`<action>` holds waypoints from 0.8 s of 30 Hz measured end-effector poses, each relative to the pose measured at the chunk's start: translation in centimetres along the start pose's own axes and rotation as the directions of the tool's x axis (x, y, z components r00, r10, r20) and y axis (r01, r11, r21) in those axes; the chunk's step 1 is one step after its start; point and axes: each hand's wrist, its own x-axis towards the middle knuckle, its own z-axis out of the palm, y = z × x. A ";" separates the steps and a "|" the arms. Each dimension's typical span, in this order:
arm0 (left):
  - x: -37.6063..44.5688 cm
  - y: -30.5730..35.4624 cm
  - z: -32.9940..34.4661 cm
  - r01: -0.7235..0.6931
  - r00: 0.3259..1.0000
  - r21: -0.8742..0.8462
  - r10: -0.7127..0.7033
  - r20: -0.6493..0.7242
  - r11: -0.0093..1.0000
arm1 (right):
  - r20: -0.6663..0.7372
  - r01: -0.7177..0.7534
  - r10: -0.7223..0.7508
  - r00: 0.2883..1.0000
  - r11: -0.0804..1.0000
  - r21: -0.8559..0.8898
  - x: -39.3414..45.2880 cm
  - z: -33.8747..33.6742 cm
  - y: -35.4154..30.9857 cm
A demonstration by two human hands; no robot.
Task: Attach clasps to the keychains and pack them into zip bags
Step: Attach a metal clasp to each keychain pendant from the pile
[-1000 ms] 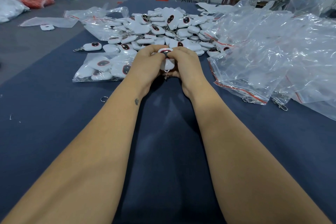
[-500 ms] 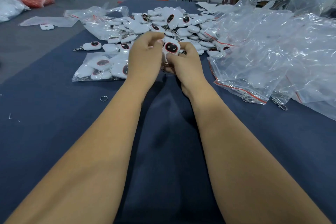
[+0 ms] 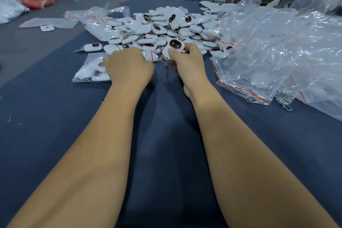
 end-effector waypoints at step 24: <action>-1.0 1.5 -0.6 -0.042 0.998 -0.741 -0.006 -0.061 0.670 | 0.223 0.277 -0.181 0.958 0.786 -0.553 0.1 0.4 0.3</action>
